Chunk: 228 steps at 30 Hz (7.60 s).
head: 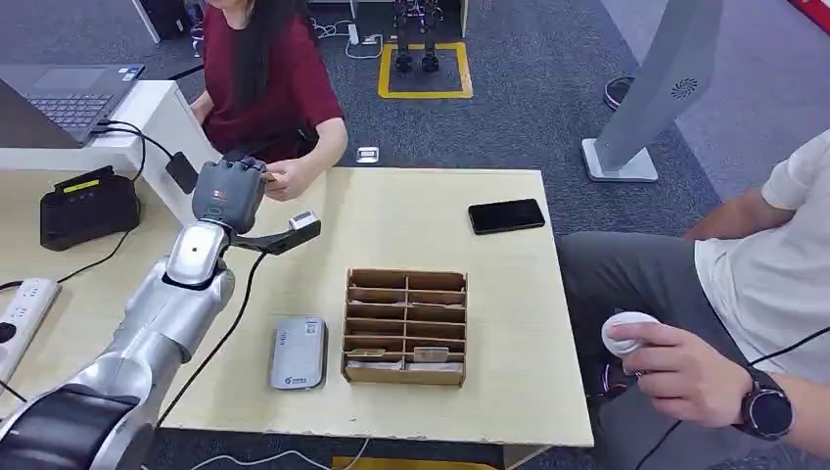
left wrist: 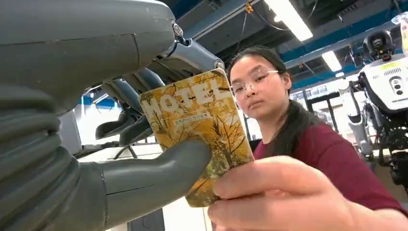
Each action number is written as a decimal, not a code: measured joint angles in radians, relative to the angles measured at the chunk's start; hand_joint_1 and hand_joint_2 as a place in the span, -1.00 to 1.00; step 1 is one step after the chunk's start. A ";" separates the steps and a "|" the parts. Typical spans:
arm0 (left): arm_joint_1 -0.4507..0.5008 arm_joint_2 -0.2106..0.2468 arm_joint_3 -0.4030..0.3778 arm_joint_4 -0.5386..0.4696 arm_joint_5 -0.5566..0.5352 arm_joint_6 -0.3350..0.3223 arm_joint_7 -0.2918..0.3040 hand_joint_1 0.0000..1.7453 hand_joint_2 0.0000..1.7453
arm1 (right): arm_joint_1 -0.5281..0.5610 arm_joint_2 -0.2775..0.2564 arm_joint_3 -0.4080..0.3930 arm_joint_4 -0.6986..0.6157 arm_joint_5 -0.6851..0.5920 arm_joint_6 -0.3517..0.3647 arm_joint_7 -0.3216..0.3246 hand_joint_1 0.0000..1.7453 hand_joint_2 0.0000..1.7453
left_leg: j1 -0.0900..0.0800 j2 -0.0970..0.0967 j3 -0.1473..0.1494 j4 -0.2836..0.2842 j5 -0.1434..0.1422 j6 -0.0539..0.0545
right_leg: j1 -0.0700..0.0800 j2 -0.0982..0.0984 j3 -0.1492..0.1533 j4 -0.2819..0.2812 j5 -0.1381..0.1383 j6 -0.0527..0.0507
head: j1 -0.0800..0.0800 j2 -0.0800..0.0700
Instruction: Pass the card to the sensor for recognition and then transmit it.
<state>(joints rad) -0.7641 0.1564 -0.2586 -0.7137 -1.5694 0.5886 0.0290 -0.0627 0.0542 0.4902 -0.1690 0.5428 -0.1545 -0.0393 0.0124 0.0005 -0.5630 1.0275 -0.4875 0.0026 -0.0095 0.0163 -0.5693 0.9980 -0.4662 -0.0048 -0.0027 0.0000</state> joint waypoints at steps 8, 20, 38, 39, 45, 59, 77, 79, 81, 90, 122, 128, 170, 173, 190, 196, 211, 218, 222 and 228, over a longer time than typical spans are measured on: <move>-0.004 0.007 -0.003 0.021 0.000 -0.003 0.000 1.00 1.00 | 0.000 0.000 0.000 0.000 0.000 -0.001 -0.002 -1.00 -1.00 | 0.000 0.000 0.000 0.000 0.000 0.000 | 0.000 0.000 0.000 0.000 0.000 0.000 | 0.000 0.000; -0.004 0.010 -0.003 0.035 0.000 -0.005 0.000 1.00 1.00 | 0.000 0.000 0.000 0.000 0.000 -0.001 -0.002 -1.00 -1.00 | 0.000 0.000 -0.002 0.000 0.000 0.000 | 0.000 0.000 -0.002 0.000 0.000 0.000 | 0.000 0.000; -0.005 -0.015 0.026 0.022 0.103 -0.088 -0.134 -1.00 1.00 | 0.000 0.000 0.000 0.000 0.001 -0.004 0.005 -1.00 -1.00 | 0.000 -0.001 -0.003 0.000 0.000 0.000 | 0.000 -0.001 -0.002 0.000 0.000 0.000 | 0.000 0.000; -0.005 -0.019 0.032 0.015 0.109 -0.102 -0.142 -1.00 1.00 | 0.000 0.000 0.000 0.000 0.001 -0.004 0.005 -1.00 -1.00 | 0.000 -0.001 -0.003 0.000 0.000 0.000 | 0.000 -0.001 -0.002 0.000 0.000 0.000 | 0.000 0.000; -0.004 -0.030 0.062 -0.015 0.123 -0.139 -0.161 -1.00 1.00 | 0.003 0.000 0.000 0.000 0.000 -0.007 0.010 -1.00 -1.00 | 0.000 -0.001 -0.003 0.000 0.000 0.000 | 0.000 -0.001 -0.002 0.000 0.000 0.000 | 0.000 0.000; 0.003 -0.039 0.118 -0.052 0.289 -0.329 -0.338 -1.00 1.00 | 0.008 0.000 -0.003 0.001 -0.001 -0.018 0.015 -1.00 -1.00 | 0.000 -0.001 -0.003 0.000 0.000 0.000 | 0.000 -0.001 -0.002 0.000 0.000 0.000 | 0.000 0.000; 0.292 0.048 0.060 -0.571 0.769 -0.706 -0.510 -1.00 1.00 | 0.023 -0.007 -0.054 0.007 -0.037 -0.025 0.046 -1.00 -1.00 | 0.000 -0.001 -0.004 0.000 0.001 0.000 | 0.000 -0.001 -0.004 0.000 0.000 0.000 | 0.000 0.000; 0.296 0.053 0.055 -0.584 0.769 -0.706 -0.510 -1.00 1.00 | 0.023 -0.007 -0.055 0.007 -0.037 -0.025 0.046 -1.00 -1.00 | 0.000 -0.001 -0.004 0.000 0.001 0.000 | 0.000 -0.001 -0.004 0.000 0.000 0.000 | 0.000 0.000; 0.299 0.055 0.052 -0.592 0.769 -0.707 -0.510 -1.00 1.00 | 0.023 -0.007 -0.055 0.007 -0.037 -0.025 0.046 -1.00 -1.00 | 0.000 -0.001 -0.005 0.000 0.001 0.000 | 0.000 -0.001 -0.004 0.000 0.000 0.000 | 0.000 0.000; 0.306 0.061 0.047 -0.605 0.772 -0.708 -0.510 -1.00 1.00 | 0.023 -0.007 -0.055 0.008 -0.037 -0.025 0.046 -1.00 -1.00 | 0.000 -0.001 -0.005 0.000 0.001 0.000 | 0.000 -0.001 -0.004 0.000 0.000 0.000 | 0.000 0.000; 0.683 0.162 -0.107 -0.946 0.757 -0.560 -0.547 -1.00 1.00 | 0.027 -0.007 -0.081 0.011 -0.054 -0.041 0.072 -1.00 -1.00 | 0.000 -0.001 -0.005 0.000 -0.001 0.001 | -0.001 -0.002 -0.004 0.000 -0.002 0.000 | 0.001 0.000; 0.699 0.156 -0.118 -0.931 0.557 -0.440 -0.465 -1.00 1.00 | 0.026 -0.006 -0.081 0.011 -0.054 -0.041 0.079 -1.00 -1.00 | 0.000 -0.002 -0.005 0.000 -0.001 0.001 | -0.001 -0.003 -0.004 0.000 -0.002 0.000 | 0.001 0.000; 0.768 0.151 -0.161 -0.880 0.509 -0.386 -0.469 -1.00 1.00 | 0.022 -0.005 -0.082 0.011 -0.055 -0.045 0.078 -1.00 -1.00 | 0.000 -0.002 -0.006 0.000 -0.001 0.001 | -0.001 -0.003 -0.004 0.000 -0.002 0.000 | 0.001 0.000; 0.773 0.151 -0.163 -0.880 0.502 -0.393 -0.468 -1.00 1.00 | 0.022 -0.005 -0.083 0.011 -0.055 -0.045 0.078 -1.00 -1.00 | 0.000 -0.002 -0.006 0.000 -0.001 0.001 | -0.001 -0.003 -0.004 0.000 -0.002 0.000 | 0.001 0.000; 0.785 0.114 -0.220 -0.875 0.474 -0.388 -0.423 -1.00 1.00 | 0.020 -0.005 -0.083 0.011 -0.055 -0.047 0.080 -1.00 -1.00 | -0.001 -0.002 -0.006 0.000 -0.001 0.001 | -0.001 -0.003 -0.004 0.000 -0.002 0.000 | 0.001 0.000; 0.785 0.102 -0.228 -0.872 0.472 -0.387 -0.419 -1.00 1.00 | 0.020 -0.005 -0.083 0.011 -0.055 -0.047 0.080 -1.00 -1.00 | -0.001 -0.002 -0.005 0.000 -0.001 0.001 | -0.001 -0.003 -0.004 0.000 -0.002 0.000 | 0.001 0.000; 0.783 0.081 -0.228 -0.869 0.427 -0.373 -0.356 -1.00 1.00 | 0.019 -0.005 -0.085 0.011 -0.057 -0.049 0.082 -1.00 -1.00 | -0.001 -0.002 -0.005 0.000 -0.001 0.002 | -0.001 -0.003 -0.004 0.000 -0.002 0.000 | 0.001 0.000; 0.778 0.036 -0.228 -0.860 0.397 -0.373 -0.313 -1.00 1.00 | 0.019 -0.002 -0.096 0.011 -0.057 -0.055 0.084 -1.00 -1.00 | -0.001 -0.002 -0.005 0.001 -0.001 0.002 | -0.001 -0.003 -0.004 0.000 -0.002 0.000 | 0.001 0.000; 0.774 0.025 -0.228 -0.854 0.394 -0.373 -0.312 -1.00 1.00 | 0.019 -0.002 -0.098 0.011 -0.057 -0.055 0.084 -1.00 -1.00 | -0.001 -0.002 -0.005 0.000 -0.001 0.002 | -0.001 -0.003 -0.004 0.000 -0.002 0.000 | 0.001 0.000; 0.771 0.005 -0.228 -0.844 0.358 -0.366 -0.268 -1.00 1.00 | 0.019 -0.001 -0.098 0.011 -0.060 -0.056 0.084 -1.00 -1.00 | -0.001 -0.002 -0.005 0.000 -0.001 0.002 | -0.001 -0.003 -0.004 0.000 -0.002 0.000 | 0.001 0.000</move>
<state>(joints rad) 0.0069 0.1610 -0.4868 -1.5580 -1.2111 0.2224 -0.2388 -0.0434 0.0534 0.3918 -0.1579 0.4829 -0.2106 0.0443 0.0117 -0.0014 -0.5683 1.0280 -0.4885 0.0042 -0.0103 0.0133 -0.5736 0.9979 -0.4679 -0.0044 -0.0019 0.0000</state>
